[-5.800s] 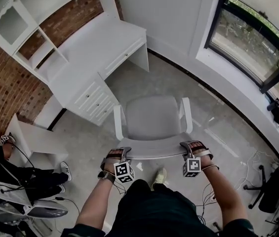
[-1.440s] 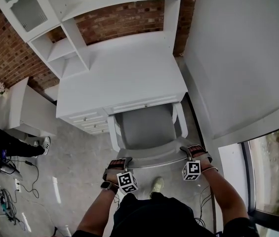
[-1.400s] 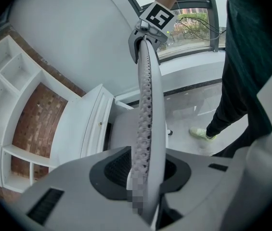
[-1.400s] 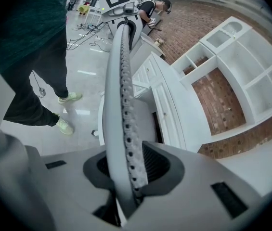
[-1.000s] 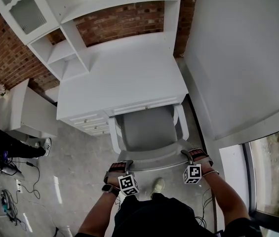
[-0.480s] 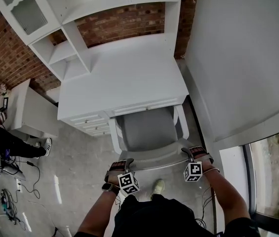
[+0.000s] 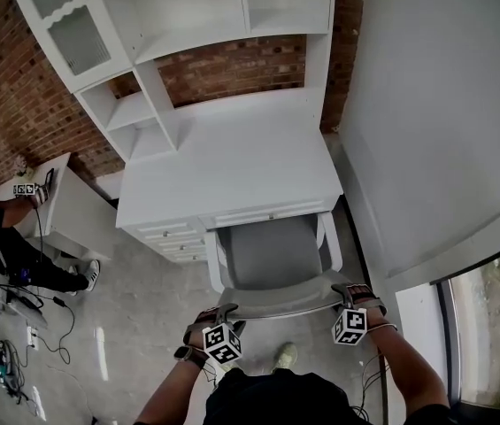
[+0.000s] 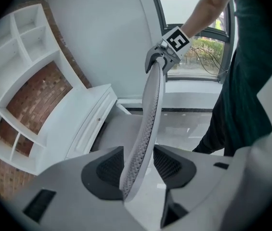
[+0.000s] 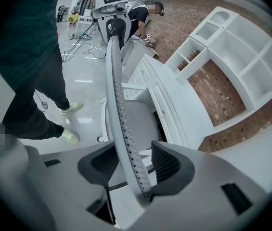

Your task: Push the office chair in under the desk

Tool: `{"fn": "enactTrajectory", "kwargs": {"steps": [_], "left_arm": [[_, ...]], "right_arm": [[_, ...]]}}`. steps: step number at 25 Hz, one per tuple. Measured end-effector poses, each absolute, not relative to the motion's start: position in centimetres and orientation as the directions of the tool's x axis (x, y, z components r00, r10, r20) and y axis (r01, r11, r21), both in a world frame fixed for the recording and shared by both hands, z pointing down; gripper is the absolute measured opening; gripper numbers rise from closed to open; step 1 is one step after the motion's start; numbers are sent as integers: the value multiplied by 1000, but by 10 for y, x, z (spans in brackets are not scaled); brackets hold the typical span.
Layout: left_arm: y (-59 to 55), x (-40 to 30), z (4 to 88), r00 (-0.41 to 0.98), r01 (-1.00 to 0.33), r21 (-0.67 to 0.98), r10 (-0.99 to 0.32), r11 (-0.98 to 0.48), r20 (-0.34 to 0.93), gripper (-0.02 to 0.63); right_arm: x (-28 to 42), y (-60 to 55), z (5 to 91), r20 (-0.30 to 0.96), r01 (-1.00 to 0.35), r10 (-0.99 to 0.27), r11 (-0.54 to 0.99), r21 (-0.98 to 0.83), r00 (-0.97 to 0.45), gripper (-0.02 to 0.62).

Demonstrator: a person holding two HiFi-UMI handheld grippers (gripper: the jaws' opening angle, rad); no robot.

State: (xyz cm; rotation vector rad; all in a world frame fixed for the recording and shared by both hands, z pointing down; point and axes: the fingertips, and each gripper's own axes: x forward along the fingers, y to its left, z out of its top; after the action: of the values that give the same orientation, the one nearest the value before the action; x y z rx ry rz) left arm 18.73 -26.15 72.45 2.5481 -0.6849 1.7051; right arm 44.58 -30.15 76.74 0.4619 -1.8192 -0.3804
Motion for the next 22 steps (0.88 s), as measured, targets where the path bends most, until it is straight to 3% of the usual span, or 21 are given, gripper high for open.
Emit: {"fn": "enactTrajectory", "kwargs": {"steps": [7,12,22], "left_arm": [[-265,185,679,446,-526,-83,-358,-847,821,175],[-272,191,651,570,-629,98,-372,-771,733,144],[-309,203,577,698,-705,357,-511,-613,501,65]], "right_arm": [[439,-285,723,808,-254,-514,855,453,-288,178],[423,-279,689,786,-377,-520,838,394,-335,132],[393,-311,611,647,-652,-625,716,251,-437,52]]}}
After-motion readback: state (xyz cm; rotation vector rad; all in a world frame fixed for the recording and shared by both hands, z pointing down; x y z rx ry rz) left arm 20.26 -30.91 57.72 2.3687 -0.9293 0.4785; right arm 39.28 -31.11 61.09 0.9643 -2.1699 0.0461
